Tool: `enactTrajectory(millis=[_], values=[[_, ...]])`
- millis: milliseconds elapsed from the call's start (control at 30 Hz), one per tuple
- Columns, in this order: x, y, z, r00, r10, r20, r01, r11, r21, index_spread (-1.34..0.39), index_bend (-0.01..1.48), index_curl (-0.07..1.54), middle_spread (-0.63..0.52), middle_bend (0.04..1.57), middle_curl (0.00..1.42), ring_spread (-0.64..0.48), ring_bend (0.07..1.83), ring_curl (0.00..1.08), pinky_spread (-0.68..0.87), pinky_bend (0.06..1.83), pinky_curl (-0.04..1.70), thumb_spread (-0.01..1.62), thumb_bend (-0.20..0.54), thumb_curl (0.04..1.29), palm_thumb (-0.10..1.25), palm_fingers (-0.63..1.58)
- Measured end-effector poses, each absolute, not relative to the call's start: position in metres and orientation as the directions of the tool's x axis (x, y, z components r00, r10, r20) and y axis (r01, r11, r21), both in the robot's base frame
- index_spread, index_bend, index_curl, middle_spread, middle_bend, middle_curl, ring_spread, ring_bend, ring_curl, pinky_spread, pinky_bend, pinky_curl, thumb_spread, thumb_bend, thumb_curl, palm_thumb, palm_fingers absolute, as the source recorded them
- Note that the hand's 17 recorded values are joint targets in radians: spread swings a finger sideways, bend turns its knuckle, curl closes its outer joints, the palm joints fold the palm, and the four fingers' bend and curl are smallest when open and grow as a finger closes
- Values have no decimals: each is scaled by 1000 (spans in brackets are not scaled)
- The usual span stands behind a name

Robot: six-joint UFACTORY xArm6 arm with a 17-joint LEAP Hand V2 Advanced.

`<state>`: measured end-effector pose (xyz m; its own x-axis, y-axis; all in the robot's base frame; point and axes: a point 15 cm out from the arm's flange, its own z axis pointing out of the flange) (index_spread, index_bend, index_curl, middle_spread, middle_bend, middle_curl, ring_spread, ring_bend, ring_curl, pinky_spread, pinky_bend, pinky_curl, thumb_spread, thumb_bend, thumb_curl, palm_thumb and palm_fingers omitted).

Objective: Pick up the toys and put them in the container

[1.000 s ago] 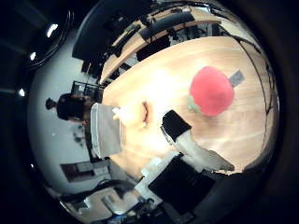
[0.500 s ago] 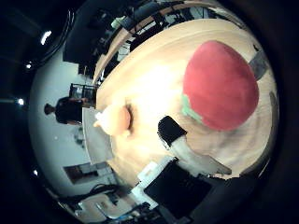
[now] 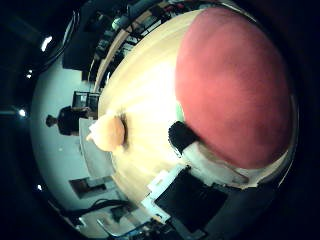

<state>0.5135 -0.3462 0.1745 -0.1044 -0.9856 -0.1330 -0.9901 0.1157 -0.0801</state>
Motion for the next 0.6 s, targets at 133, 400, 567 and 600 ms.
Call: enactTrajectory(millis=[133, 400, 567, 600], values=[[513, -346, 171, -105, -985, -135, -990, 116, -78, -466, 148, 259, -265, 468, 422, -300, 980, 293, 255, 619, 74, 914, -26, 308, 399, 492], [515, -348, 166, -108, -985, -135, -990, 119, -81, -495, 213, 293, -406, 680, 508, -406, 1156, 380, 123, 508, 7, 983, 16, 329, 579, 726], [514, -350, 166, -112, -984, -136, -989, 124, -83, -538, 289, 347, -463, 783, 560, -393, 1206, 420, -7, 437, -17, 1033, 57, 352, 767, 966], [514, -350, 166, -112, -984, -136, -989, 124, -83, -540, 295, 352, -463, 788, 563, -388, 1202, 421, -25, 447, -13, 1036, 65, 356, 791, 1003]])
